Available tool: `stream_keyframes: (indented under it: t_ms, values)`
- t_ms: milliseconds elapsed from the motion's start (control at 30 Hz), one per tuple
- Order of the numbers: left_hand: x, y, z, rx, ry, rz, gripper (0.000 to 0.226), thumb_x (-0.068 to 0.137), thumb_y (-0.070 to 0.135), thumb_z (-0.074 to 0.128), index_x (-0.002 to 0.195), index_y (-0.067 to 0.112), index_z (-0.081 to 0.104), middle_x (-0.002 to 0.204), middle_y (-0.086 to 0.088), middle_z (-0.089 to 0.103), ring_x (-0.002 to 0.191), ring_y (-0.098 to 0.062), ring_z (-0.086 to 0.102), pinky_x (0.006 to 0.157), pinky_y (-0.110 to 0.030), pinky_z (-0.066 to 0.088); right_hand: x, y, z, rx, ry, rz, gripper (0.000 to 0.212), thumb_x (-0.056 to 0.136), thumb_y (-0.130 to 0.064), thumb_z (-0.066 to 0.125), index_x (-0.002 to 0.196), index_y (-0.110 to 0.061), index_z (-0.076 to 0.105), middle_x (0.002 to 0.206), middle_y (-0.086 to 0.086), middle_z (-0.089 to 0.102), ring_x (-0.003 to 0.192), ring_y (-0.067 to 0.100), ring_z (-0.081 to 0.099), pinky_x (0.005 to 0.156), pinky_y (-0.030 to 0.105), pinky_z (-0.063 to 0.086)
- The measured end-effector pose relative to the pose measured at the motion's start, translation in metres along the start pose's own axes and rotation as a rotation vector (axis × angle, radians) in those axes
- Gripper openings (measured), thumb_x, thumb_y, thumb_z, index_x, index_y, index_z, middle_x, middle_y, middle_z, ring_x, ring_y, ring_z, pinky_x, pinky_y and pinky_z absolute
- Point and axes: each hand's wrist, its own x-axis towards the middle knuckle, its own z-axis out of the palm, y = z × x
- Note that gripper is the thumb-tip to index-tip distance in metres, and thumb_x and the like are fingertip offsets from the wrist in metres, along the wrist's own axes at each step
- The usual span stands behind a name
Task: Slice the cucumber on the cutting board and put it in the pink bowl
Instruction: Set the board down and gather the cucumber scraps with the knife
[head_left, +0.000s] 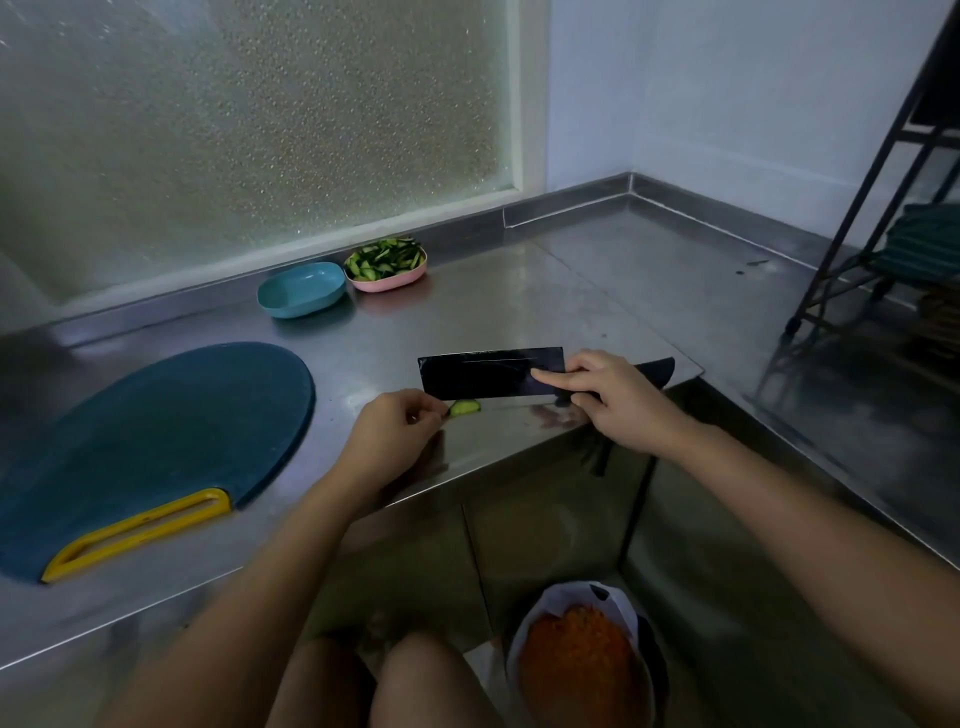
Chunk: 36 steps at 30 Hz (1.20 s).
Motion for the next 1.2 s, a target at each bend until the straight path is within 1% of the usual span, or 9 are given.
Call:
stream_keyframes:
  t_ms: [200, 367, 533, 667, 800, 900, 1033, 1100, 1200]
  values:
    - [-0.004, -0.002, -0.001, -0.067, 0.125, -0.07, 0.01, 0.092, 0.021, 0.055, 0.091, 0.016, 0.063, 0.078, 0.009, 0.059, 0.069, 0.001, 0.051, 0.056, -0.01, 0.033, 0.015, -0.001, -0.011, 0.025, -0.083, 0.071, 0.054, 0.094, 0.0, 0.048, 0.136, -0.034, 0.048, 0.096, -0.011, 0.048, 0.089, 0.006, 0.048, 0.072, 0.016, 0.039]
    - [-0.004, -0.01, -0.007, 0.025, 0.214, -0.161, 0.009, 0.091, 0.023, 0.052, 0.091, 0.014, 0.054, 0.079, 0.003, 0.057, 0.075, -0.015, 0.052, 0.066, -0.027, 0.036, 0.05, -0.002, -0.019, -0.007, -0.254, 0.049, 0.054, 0.094, -0.001, 0.048, 0.133, -0.038, 0.051, 0.1, -0.002, 0.054, 0.095, 0.014, 0.052, 0.089, 0.026, 0.039]
    - [-0.005, -0.015, -0.017, 0.007, 0.133, -0.112, 0.006, 0.092, 0.021, 0.052, 0.091, 0.016, 0.055, 0.076, 0.008, 0.056, 0.067, -0.003, 0.05, 0.056, -0.016, 0.034, 0.053, 0.004, -0.033, -0.037, -0.41, 0.013, 0.053, 0.094, -0.002, 0.051, 0.13, -0.042, 0.052, 0.108, -0.012, 0.056, 0.101, 0.01, 0.053, 0.095, 0.027, 0.039]
    - [-0.005, -0.012, -0.017, 0.048, 0.082, -0.076, 0.006, 0.091, 0.021, 0.054, 0.09, 0.017, 0.057, 0.079, 0.007, 0.059, 0.067, -0.001, 0.051, 0.054, -0.012, 0.032, 0.04, 0.018, -0.055, -0.11, -0.496, 0.029, 0.054, 0.094, -0.003, 0.051, 0.129, -0.045, 0.051, 0.111, -0.012, 0.055, 0.106, 0.01, 0.052, 0.1, 0.029, 0.037]
    - [-0.003, -0.003, -0.009, 0.052, 0.068, -0.043, 0.005, 0.091, 0.021, 0.055, 0.09, 0.018, 0.058, 0.081, 0.007, 0.06, 0.067, 0.0, 0.05, 0.055, -0.011, 0.032, 0.024, 0.03, -0.068, -0.048, -0.509, 0.068, 0.056, 0.093, -0.002, 0.054, 0.12, -0.052, 0.052, 0.103, -0.023, 0.053, 0.099, -0.004, 0.05, 0.1, 0.025, 0.035]
    - [-0.004, 0.003, -0.003, 0.051, 0.046, 0.019, 0.005, 0.09, 0.021, 0.056, 0.092, 0.018, 0.06, 0.083, 0.006, 0.061, 0.07, -0.002, 0.051, 0.057, -0.011, 0.035, 0.016, 0.031, -0.073, -0.029, -0.53, 0.073, 0.057, 0.092, 0.0, 0.054, 0.119, -0.051, 0.052, 0.104, -0.018, 0.054, 0.099, -0.005, 0.05, 0.097, 0.021, 0.032]
    - [-0.01, 0.01, -0.002, 0.035, -0.14, 0.12, 0.009, 0.087, 0.021, 0.063, 0.095, 0.022, 0.059, 0.081, 0.009, 0.06, 0.067, -0.001, 0.055, 0.056, -0.007, 0.039, 0.007, 0.032, -0.078, 0.004, -0.498, 0.096, 0.056, 0.092, 0.0, 0.055, 0.119, -0.05, 0.054, 0.104, -0.013, 0.057, 0.098, -0.007, 0.051, 0.095, 0.018, 0.031]
    - [-0.012, 0.009, -0.007, -0.008, -0.212, 0.11, 0.017, 0.084, 0.015, 0.065, 0.098, 0.021, 0.058, 0.084, 0.007, 0.06, 0.075, -0.008, 0.058, 0.064, -0.011, 0.043, 0.007, 0.031, -0.076, 0.018, -0.457, 0.096, 0.055, 0.092, 0.0, 0.055, 0.121, -0.047, 0.054, 0.1, -0.014, 0.056, 0.095, -0.004, 0.052, 0.097, 0.021, 0.033]
    - [-0.011, -0.001, -0.014, -0.023, -0.09, 0.043, 0.019, 0.085, 0.006, 0.06, 0.096, 0.021, 0.057, 0.082, 0.007, 0.056, 0.077, -0.011, 0.055, 0.065, -0.016, 0.041, 0.015, 0.023, -0.063, 0.033, -0.425, 0.065, 0.054, 0.092, 0.001, 0.054, 0.126, -0.041, 0.055, 0.096, -0.018, 0.054, 0.091, -0.003, 0.052, 0.097, 0.023, 0.035]
